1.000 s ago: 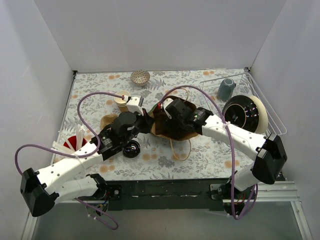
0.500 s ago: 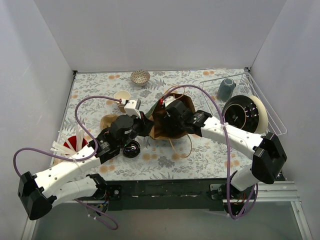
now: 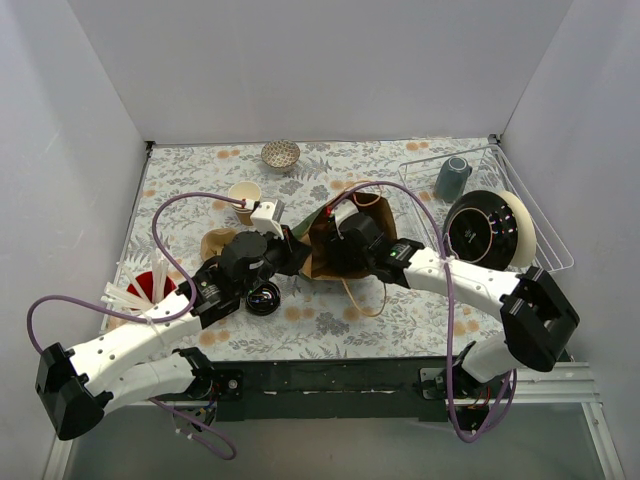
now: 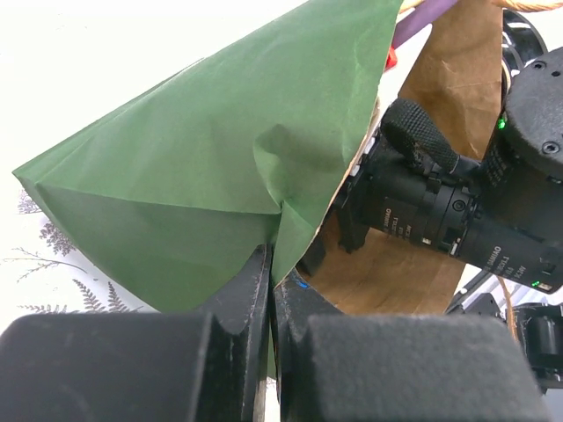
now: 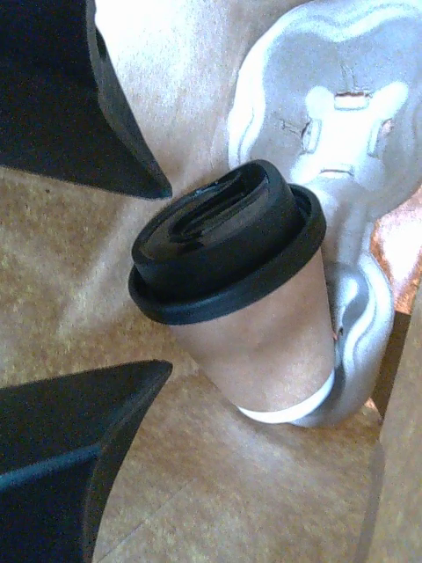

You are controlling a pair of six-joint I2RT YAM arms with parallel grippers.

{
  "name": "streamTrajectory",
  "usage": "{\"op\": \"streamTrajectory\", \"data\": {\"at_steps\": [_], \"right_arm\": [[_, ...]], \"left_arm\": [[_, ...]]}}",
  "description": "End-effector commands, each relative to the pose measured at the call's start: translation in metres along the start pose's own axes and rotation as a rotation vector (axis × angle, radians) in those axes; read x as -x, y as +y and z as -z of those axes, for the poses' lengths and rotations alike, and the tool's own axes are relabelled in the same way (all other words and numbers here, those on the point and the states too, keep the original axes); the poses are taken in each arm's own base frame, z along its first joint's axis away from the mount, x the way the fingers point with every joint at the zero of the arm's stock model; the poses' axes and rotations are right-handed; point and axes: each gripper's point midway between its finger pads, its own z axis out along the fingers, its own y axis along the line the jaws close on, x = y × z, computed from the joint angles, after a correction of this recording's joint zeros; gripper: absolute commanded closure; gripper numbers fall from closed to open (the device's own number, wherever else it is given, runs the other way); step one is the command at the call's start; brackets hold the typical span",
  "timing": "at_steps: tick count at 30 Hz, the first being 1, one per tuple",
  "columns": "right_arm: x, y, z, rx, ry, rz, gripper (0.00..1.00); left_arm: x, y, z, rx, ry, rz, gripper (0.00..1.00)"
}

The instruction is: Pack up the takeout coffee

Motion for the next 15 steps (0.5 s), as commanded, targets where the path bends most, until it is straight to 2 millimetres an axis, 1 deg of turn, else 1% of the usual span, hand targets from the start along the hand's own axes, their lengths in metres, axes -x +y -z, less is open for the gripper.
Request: {"op": "streamTrajectory", "data": {"at_steps": [1,2,4,5,7,9,10,14,15], "right_arm": [[0.029,-0.011,0.005,-0.025,-0.13,-0.01,0.23],[0.028,-0.01,0.004,-0.021,-0.13,-0.009,0.29],[0.024,-0.011,0.005,-0.022,-0.131,-0.007,0.37],[0.023,-0.011,0.005,-0.018,-0.132,-0.004,0.45],[0.022,-0.01,0.007,-0.013,-0.144,-0.008,0.53],[0.021,-0.012,0.008,-0.017,-0.146,-0.01,0.58],[0.021,-0.014,0.009,-0.019,-0.152,0.015,0.61],[0.024,-0.009,0.015,0.02,-0.179,0.035,0.7],[0.029,-0.009,0.016,0.027,-0.204,0.039,0.72]], "left_arm": [[-0.001,-0.003,0.005,-0.021,-0.004,0.011,1.0],[-0.001,-0.004,0.005,-0.024,-0.006,0.011,1.0],[-0.001,-0.003,0.005,-0.023,-0.005,0.008,1.0],[-0.001,-0.004,0.005,-0.025,-0.004,0.006,1.0],[0.0,-0.003,0.005,-0.021,-0.006,-0.002,1.0],[0.003,-0.003,0.005,-0.018,-0.011,-0.005,1.0],[0.003,-0.004,0.006,-0.019,-0.013,-0.007,1.0],[0.005,-0.002,0.005,-0.008,-0.018,-0.012,1.0],[0.005,0.0,0.005,0.0,-0.016,-0.013,1.0]]}}
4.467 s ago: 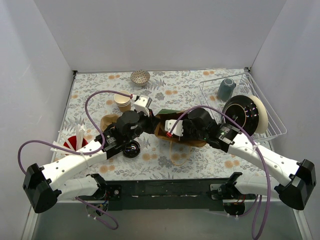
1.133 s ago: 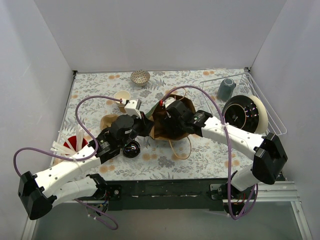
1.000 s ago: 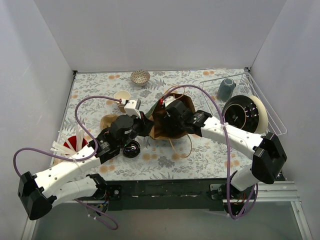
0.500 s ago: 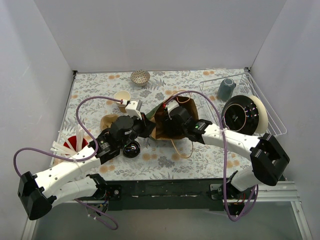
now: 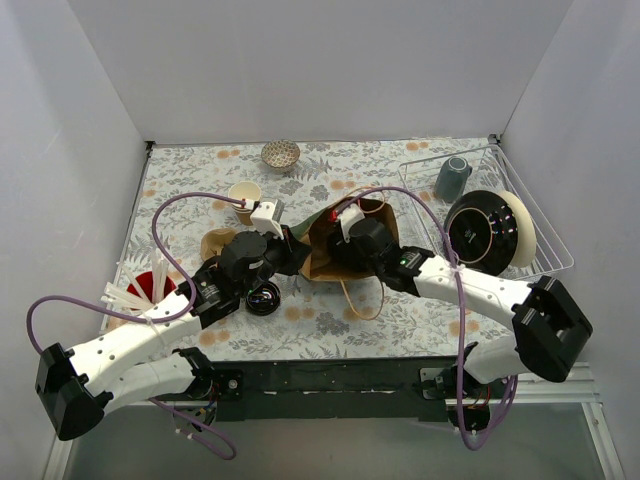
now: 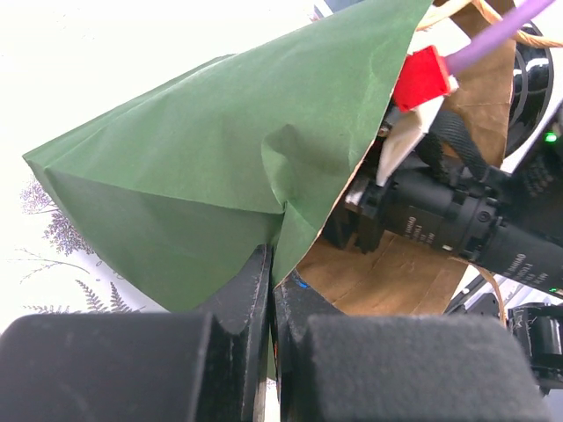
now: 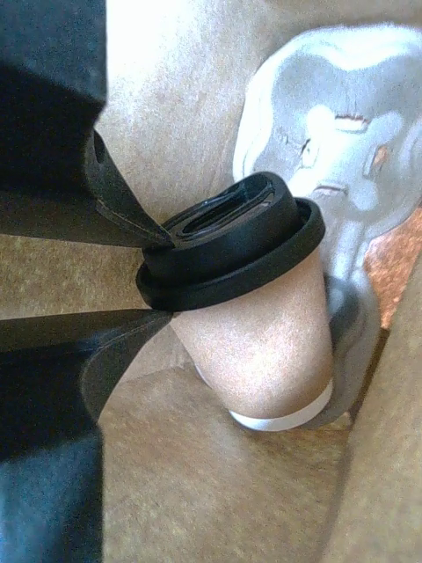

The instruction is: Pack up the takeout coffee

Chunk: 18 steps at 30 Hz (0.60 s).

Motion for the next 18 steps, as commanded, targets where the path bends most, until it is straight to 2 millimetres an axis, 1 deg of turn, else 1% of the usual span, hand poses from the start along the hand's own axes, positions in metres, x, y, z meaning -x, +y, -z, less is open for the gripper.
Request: {"op": "streamTrajectory", "data": {"at_steps": [1,4,8,10,14,15,16,18], "right_arm": [[0.032,-0.004,0.011,0.021,-0.135,0.008,0.75],[0.037,-0.001,0.017,0.048,-0.155,0.02,0.81],[0.041,0.003,0.027,0.092,-0.177,0.017,0.85],[0.04,0.003,0.033,0.102,-0.167,0.013,0.87],[0.047,0.006,0.047,0.14,-0.18,-0.004,0.87],[0.056,0.005,0.052,0.141,-0.196,-0.014,0.88],[0.055,0.005,0.055,0.145,-0.183,-0.015,0.88],[0.062,0.006,0.064,0.167,-0.192,-0.026,0.89]], "left_arm": [[0.005,0.001,0.005,0.007,-0.016,-0.011,1.0],[0.007,0.001,0.005,0.013,-0.023,-0.015,1.0],[0.009,0.006,0.005,0.044,-0.026,-0.028,1.0],[0.011,0.008,0.007,0.051,-0.035,-0.033,1.0],[0.012,0.011,0.007,0.067,-0.034,-0.043,1.0],[0.012,0.014,0.006,0.083,-0.034,-0.047,1.0],[0.015,0.012,0.006,0.085,-0.038,-0.052,1.0],[0.016,0.015,0.004,0.101,-0.037,-0.063,1.0]]}}
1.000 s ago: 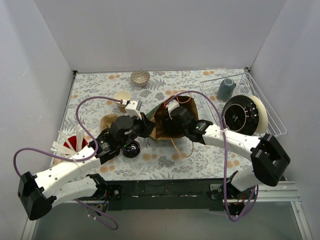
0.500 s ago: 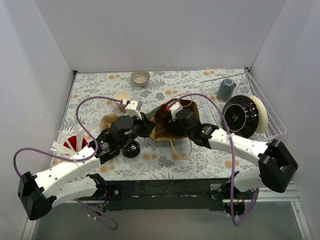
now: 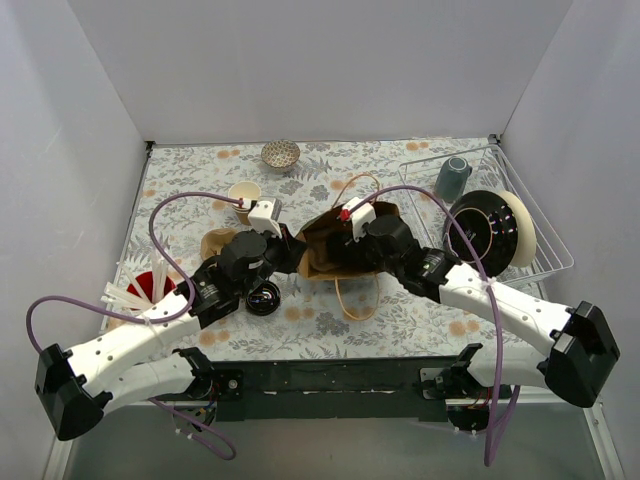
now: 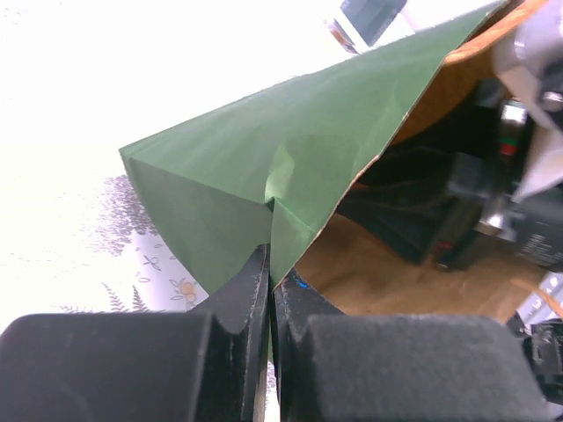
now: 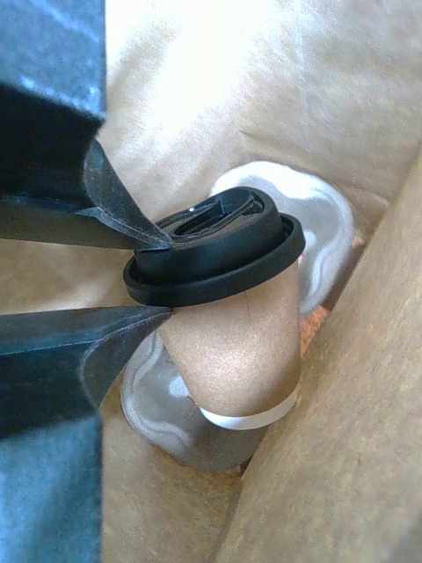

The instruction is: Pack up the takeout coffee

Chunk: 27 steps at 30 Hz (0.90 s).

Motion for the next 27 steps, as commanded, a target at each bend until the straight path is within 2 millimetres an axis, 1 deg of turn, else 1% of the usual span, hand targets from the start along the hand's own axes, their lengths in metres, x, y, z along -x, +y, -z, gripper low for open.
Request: {"op": "streamTrajectory", "data": {"at_steps": [1,2,3,4,5,7,10,12,14,15,16,17,18,20,21,22,23,24,26,27], "right_arm": [[0.041,0.004,0.024,0.055,-0.072,-0.037,0.89],[0.044,0.005,0.028,0.065,-0.07,-0.054,0.89],[0.05,0.005,0.033,0.07,-0.081,-0.062,0.89],[0.058,0.004,0.04,0.074,-0.089,-0.063,0.89],[0.062,0.006,0.044,0.084,-0.097,-0.096,0.89],[0.079,0.005,0.056,0.085,-0.133,-0.149,0.9],[0.092,0.006,0.069,0.102,-0.159,-0.221,0.91],[0.105,0.009,0.079,0.128,-0.188,-0.257,0.92],[0.117,0.015,0.089,0.174,-0.207,-0.301,0.92],[0.12,0.018,0.093,0.195,-0.21,-0.316,0.92],[0.123,0.023,0.098,0.22,-0.21,-0.346,0.93],[0.125,0.026,0.103,0.246,-0.21,-0.364,0.94],[0.132,0.027,0.112,0.259,-0.22,-0.385,0.94],[0.141,0.03,0.125,0.288,-0.238,-0.464,0.95],[0.151,0.028,0.137,0.3,-0.28,-0.495,0.95],[0.155,0.027,0.144,0.308,-0.299,-0.522,0.95],[0.16,0.028,0.151,0.321,-0.312,-0.57,0.95],[0.167,0.026,0.164,0.332,-0.342,-0.593,0.95],[0.172,0.022,0.176,0.333,-0.362,-0.651,0.95],[0.176,0.02,0.186,0.335,-0.384,-0.671,0.95]], "left_arm": [[0.009,0.008,0.001,0.064,-0.006,-0.049,1.0],[0.011,0.008,-0.001,0.072,-0.004,-0.055,1.0],[0.008,0.011,-0.003,0.09,0.013,-0.067,1.0],[0.009,0.014,-0.004,0.112,0.014,-0.076,1.0],[0.013,0.013,-0.004,0.113,0.011,-0.084,1.0],[0.017,0.014,-0.004,0.127,-0.001,-0.094,1.0],[0.026,0.016,-0.005,0.145,-0.021,-0.122,1.0],[0.032,0.018,-0.006,0.176,-0.028,-0.141,1.0],[0.038,0.02,-0.008,0.2,-0.031,-0.15,1.0],[0.038,0.021,-0.008,0.21,-0.023,-0.159,1.0],[0.043,0.019,-0.01,0.215,-0.027,-0.158,1.0],[0.044,0.021,-0.009,0.233,-0.023,-0.161,1.0],[0.046,0.022,-0.01,0.239,-0.023,-0.162,1.0],[0.047,0.022,-0.01,0.254,-0.008,-0.171,1.0],[0.048,0.023,-0.011,0.259,-0.008,-0.171,1.0],[0.048,0.025,-0.011,0.267,-0.008,-0.171,1.0],[0.046,0.028,-0.01,0.279,-0.001,-0.172,1.0],[0.048,0.034,-0.01,0.302,-0.005,-0.171,1.0],[0.049,0.041,-0.01,0.33,-0.002,-0.169,1.0],[0.053,0.05,-0.01,0.358,-0.004,-0.163,1.0]]}}
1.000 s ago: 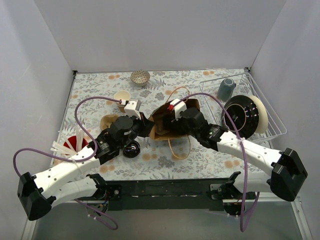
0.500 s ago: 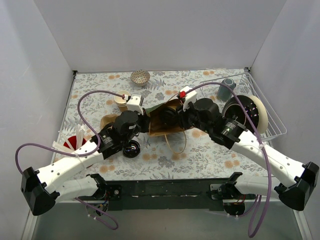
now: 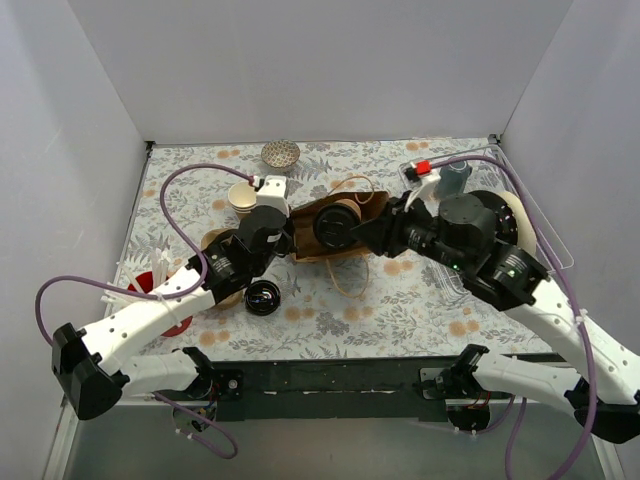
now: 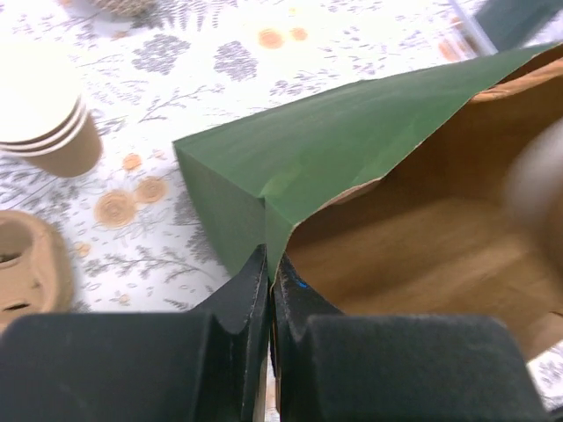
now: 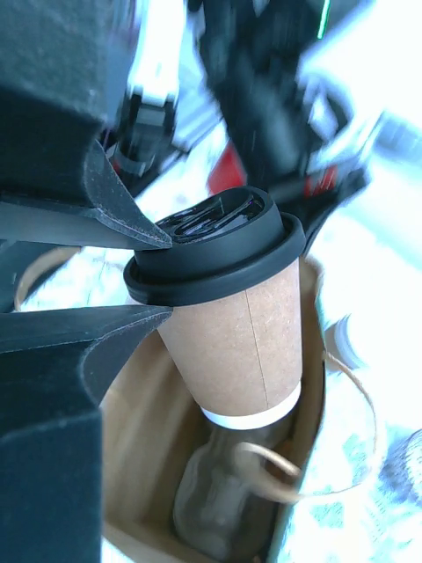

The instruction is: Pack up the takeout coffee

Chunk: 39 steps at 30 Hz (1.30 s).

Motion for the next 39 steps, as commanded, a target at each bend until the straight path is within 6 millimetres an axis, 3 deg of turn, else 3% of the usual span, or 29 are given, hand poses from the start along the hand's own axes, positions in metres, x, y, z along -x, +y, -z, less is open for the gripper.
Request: {"op": "streamTrajectory", "data": {"at_steps": [1,4,11,13,20,21,32,35,39], "right_arm": [[0.052,0.03,0.043,0.071,-0.153,-0.169,0.95],[0.052,0.03,0.057,0.058,-0.143,-0.228,0.97],[-0.008,0.012,0.073,0.004,-0.029,-0.41,0.98],[-0.017,0.012,0.073,0.016,-0.009,-0.436,0.98],[-0.083,-0.012,0.05,-0.054,0.152,-0.439,0.96],[-0.102,-0.021,0.046,-0.083,0.191,-0.44,0.96],[-0.186,-0.052,0.015,-0.097,0.296,-0.472,0.95],[-0.208,-0.063,0.014,-0.114,0.315,-0.483,0.94],[-0.224,-0.074,0.018,-0.157,0.306,-0.535,0.88]], "left_arm": [[0.018,0.027,-0.001,0.101,-0.01,0.012,1.0],[0.022,0.044,-0.007,0.16,0.013,0.041,1.0],[0.029,0.066,-0.009,0.237,0.011,0.073,1.0],[0.03,0.07,-0.01,0.262,0.017,0.096,1.0],[0.033,0.091,-0.004,0.376,0.028,0.121,1.0],[0.034,0.094,-0.004,0.387,0.026,0.113,1.0],[0.035,0.086,-0.008,0.354,0.055,0.133,1.0],[0.034,0.083,-0.01,0.337,0.061,0.127,1.0],[0.032,0.081,-0.011,0.329,0.074,0.124,1.0]]}}
